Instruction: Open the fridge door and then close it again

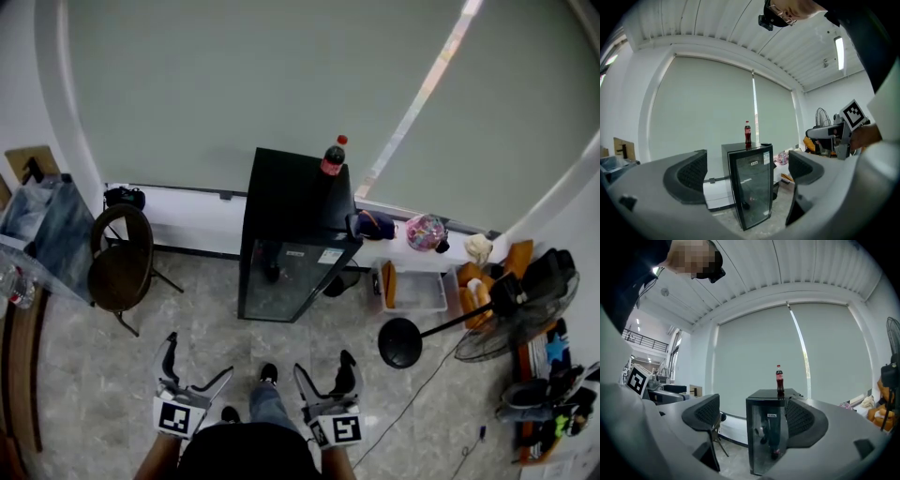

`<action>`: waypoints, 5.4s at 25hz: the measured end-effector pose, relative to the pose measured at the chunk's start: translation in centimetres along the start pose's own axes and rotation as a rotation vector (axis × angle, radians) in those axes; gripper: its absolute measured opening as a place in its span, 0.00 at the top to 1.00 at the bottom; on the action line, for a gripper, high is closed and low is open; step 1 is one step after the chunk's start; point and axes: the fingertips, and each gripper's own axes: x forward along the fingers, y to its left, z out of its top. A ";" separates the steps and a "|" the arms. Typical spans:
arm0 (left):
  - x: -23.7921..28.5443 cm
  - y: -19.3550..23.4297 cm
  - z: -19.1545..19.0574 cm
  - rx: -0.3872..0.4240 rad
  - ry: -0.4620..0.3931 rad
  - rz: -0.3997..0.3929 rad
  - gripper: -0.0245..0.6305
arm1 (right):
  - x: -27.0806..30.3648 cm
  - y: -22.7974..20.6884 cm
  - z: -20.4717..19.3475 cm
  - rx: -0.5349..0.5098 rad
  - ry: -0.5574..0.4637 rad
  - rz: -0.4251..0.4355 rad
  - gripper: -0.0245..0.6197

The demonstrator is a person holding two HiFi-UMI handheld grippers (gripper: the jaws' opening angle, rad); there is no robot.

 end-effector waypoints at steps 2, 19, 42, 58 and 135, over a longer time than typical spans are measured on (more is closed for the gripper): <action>2.0 0.2 0.1 0.002 0.003 0.002 0.16 | 1.6 -1.2 0.1 -0.002 -0.007 -0.001 0.30; 16.9 1.9 1.8 -0.001 0.032 0.117 0.17 | 13.9 -10.9 2.1 -0.034 -0.029 0.135 0.30; 25.2 7.8 -10.4 -0.031 0.206 0.012 0.22 | 25.5 -5.9 -1.1 -0.169 0.050 0.279 0.33; 32.5 8.8 -22.9 -0.044 0.423 -0.143 0.54 | 31.6 -5.1 -6.5 -0.166 0.158 0.256 0.45; 25.5 1.6 -27.3 -0.061 0.615 -0.156 0.85 | 26.3 -4.9 -10.4 -0.397 0.250 0.438 0.68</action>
